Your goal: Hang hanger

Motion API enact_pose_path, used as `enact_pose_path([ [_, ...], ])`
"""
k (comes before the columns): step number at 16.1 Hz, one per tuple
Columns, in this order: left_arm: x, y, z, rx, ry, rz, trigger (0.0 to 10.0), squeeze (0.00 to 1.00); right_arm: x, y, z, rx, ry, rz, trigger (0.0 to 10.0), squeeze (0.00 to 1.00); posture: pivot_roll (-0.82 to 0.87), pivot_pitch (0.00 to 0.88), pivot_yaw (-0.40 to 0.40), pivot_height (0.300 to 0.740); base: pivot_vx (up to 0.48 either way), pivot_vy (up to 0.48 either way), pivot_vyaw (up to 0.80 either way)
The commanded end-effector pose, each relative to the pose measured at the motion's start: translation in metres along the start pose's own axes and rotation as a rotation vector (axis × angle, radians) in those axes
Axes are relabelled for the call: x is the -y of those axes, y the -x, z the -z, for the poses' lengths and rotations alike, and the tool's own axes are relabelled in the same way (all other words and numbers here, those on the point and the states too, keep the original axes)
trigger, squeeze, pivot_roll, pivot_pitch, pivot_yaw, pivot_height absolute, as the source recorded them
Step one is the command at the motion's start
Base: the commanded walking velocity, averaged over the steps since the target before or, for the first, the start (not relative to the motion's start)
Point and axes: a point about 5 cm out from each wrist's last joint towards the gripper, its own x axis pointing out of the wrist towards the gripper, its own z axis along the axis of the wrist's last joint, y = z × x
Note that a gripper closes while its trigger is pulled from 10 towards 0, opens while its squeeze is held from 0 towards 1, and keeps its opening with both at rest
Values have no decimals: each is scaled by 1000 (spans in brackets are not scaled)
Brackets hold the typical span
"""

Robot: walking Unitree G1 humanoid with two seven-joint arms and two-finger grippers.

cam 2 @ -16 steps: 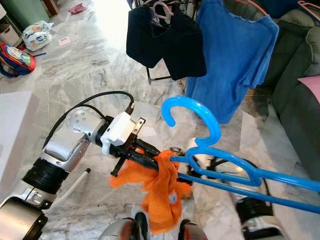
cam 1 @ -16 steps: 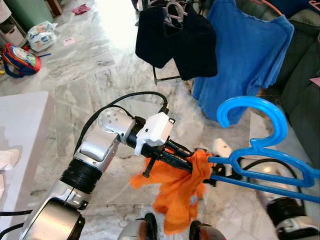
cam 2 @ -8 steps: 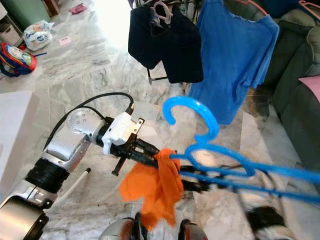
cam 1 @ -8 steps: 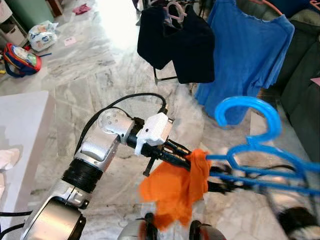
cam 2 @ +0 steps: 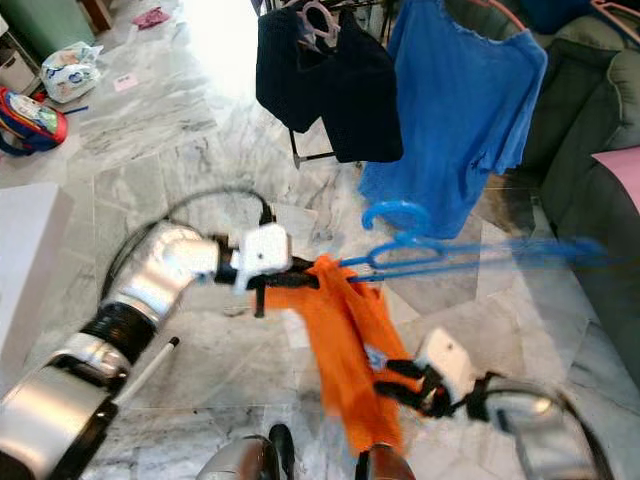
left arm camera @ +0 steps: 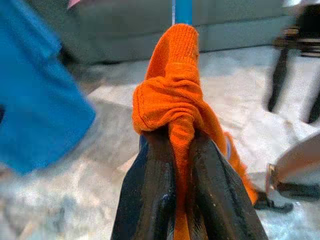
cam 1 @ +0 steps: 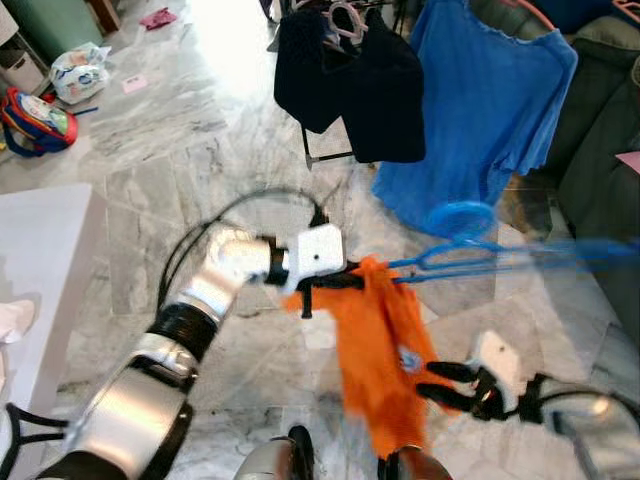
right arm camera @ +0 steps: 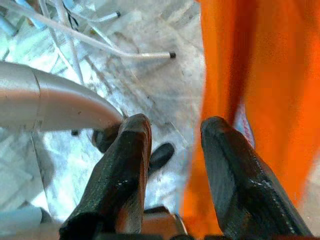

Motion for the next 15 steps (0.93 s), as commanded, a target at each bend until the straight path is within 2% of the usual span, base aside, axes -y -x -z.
enact_pose_path([
  [1,-11,0,-5,-5,-32,-92,0,0,-9,-8,-4,16,4,-2,10000,0,-66,219,117,740,0,0,0],
  [2,-14,-4,-2,-46,-56,-162,157,0,-20,-18,-8,43,1,-5,10000,0,-80,215,118,740,0,0,0],
  [3,-14,-6,-3,-58,-97,-160,157,0,-24,-23,-10,57,-2,-10,10000,0,-86,211,117,740,0,0,0],
  [4,-13,-10,-5,-78,-154,-145,2353,0,-28,-29,-12,66,-5,-11,10000,0,-87,210,117,740,0,0,0],
  [5,-13,-13,-7,-89,-193,-137,2471,0,-30,-32,-13,64,-4,-8,10000,0,-84,208,114,740,0,0,0],
  [6,-12,-17,-12,-165,-423,-94,1922,0,-32,-37,-13,54,12,-9,10000,0,-82,208,111,740,0,0,0],
  [7,-10,-18,-12,-215,-575,-59,1804,0,-32,-39,-13,45,24,-1,10000,0,-78,209,110,740,0,0,0],
  [8,-10,-19,-11,-277,-769,-26,1843,0,-31,-41,-12,32,35,10,10000,0,-73,210,108,740,0,0,0],
  [9,-11,-18,-11,-286,-826,-14,1451,0,-30,-42,-12,26,37,18,10000,0,-70,212,107,740,0,0,0],
  [10,-15,-17,-15,-278,-877,-25,2235,0,-28,-44,-12,20,41,30,10000,0,-66,214,109,740,0,0,0],
  [11,-16,-17,-17,-272,-879,-34,2235,0,-28,-45,-12,18,43,32,10000,0,-65,215,110,740,0,0,0],
  [12,-22,-15,-21,-267,-921,-85,1765,0,-27,-47,-12,16,55,53,10000,0,-67,216,111,740,0,0,0],
  [13,-27,-14,-25,-258,-927,-127,1765,0,-26,-48,-11,13,60,64,10000,0,-70,216,112,740,0,0,0],
  [14,-29,-13,-27,-248,-926,-153,2000,0,-26,-48,-10,10,63,72,10000,0,-71,216,112,740,0,0,0],
  [15,-38,-10,-35,-218,-919,-233,2980,0,-26,-48,-7,7,54,92,10000,0,-72,216,111,740,0,0,0],
])
